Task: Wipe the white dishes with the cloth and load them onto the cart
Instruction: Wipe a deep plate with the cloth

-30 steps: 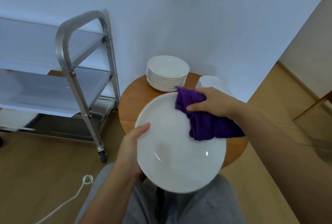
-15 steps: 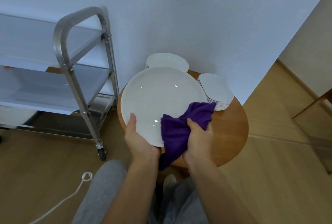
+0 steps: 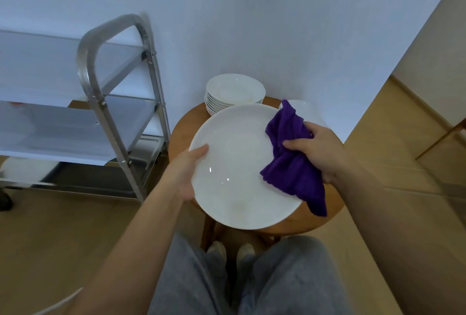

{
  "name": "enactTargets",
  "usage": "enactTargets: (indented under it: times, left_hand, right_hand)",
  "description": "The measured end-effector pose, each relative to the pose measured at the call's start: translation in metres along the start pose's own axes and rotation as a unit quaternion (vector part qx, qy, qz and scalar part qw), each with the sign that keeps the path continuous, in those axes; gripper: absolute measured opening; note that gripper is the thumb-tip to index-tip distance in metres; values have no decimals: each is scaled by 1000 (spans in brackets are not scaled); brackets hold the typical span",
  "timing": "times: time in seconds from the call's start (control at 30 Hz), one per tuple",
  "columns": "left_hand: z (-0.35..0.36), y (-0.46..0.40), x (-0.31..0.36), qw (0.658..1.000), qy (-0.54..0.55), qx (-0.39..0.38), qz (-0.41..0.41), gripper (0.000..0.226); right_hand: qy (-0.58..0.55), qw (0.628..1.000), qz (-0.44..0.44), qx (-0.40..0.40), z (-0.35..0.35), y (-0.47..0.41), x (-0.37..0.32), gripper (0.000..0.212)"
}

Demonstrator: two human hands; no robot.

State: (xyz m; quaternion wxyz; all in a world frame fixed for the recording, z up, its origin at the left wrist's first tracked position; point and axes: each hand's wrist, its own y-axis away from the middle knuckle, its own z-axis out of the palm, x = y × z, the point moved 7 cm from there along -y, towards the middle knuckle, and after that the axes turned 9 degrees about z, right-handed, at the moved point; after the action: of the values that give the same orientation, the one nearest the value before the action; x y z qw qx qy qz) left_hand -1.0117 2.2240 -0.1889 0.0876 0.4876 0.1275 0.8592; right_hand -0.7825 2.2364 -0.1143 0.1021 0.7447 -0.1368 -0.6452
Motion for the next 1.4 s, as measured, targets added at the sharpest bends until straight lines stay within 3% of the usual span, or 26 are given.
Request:
enactTargets:
  times: [0.17, 0.27, 0.43, 0.6, 0.67, 0.73, 0.83, 0.9, 0.93, 1.0, 1.03, 1.07, 1.1, 1.17, 1.27, 1.33, 1.4]
  left_hand:
    - [7, -1, -4, 995, 97, -21, 1, 46]
    - [7, 5, -8, 990, 129, 47, 34, 38]
    - [19, 18, -29, 969, 163, 172, 64, 17]
    - [45, 34, -72, 944, 242, 224, -17, 15]
    - [44, 35, -76, 960, 206, 189, 8, 20]
    - [36, 36, -63, 977, 155, 123, 80, 38]
    - [14, 36, -31, 981, 3, 14, 194, 44]
    - [2, 30, -3, 943, -171, -34, 284, 64]
    - [4, 31, 15, 887, -299, -47, 348, 72]
    - [27, 39, 45, 702, -503, -91, 496, 70]
    - [38, 43, 52, 627, -546, -130, 541, 61]
    - [45, 45, 55, 583, -570, -160, 557, 55]
    - [49, 45, 56, 573, -590, -179, 540, 51]
    - [51, 38, 53, 592, -626, -211, 461, 38]
    - [61, 48, 51, 570, -637, -252, 454, 28]
    - [65, 49, 54, 606, -628, -243, 424, 25]
    - [67, 52, 51, 670, -593, -242, 376, 25]
  right_hand:
    - [-129, 991, -16, 12, -5, 7, 20, 27]
    - [-232, 972, -12, 37, 3, 13, 44, 33]
    - [-410, 909, 5, 72, 30, 24, 74, 40]
    - [-388, 910, 31, 143, 56, 33, 87, 53]
    - [-360, 920, 42, 151, 51, 30, 84, 52]
    - [-351, 926, 61, 125, 36, 24, 77, 46]
    - [-292, 944, 131, 81, 13, 17, 72, 33]
    - [-235, 952, 188, 54, 2, 16, 74, 26]
    - [-211, 954, 211, 39, -2, 15, 75, 25]
    - [-166, 956, 243, 10, -9, 13, 75, 32]
    - [-142, 957, 255, -1, -11, 13, 74, 42]
    - [-120, 957, 263, -7, -13, 12, 73, 52]
    - [-106, 958, 268, -12, -14, 12, 72, 61]
    - [-104, 958, 268, -17, -15, 10, 71, 70]
    - [-138, 955, 262, -24, -17, 8, 73, 62]
    - [-175, 954, 241, -26, -17, 7, 74, 37]
    - [-238, 948, 208, -36, -16, 5, 75, 26]
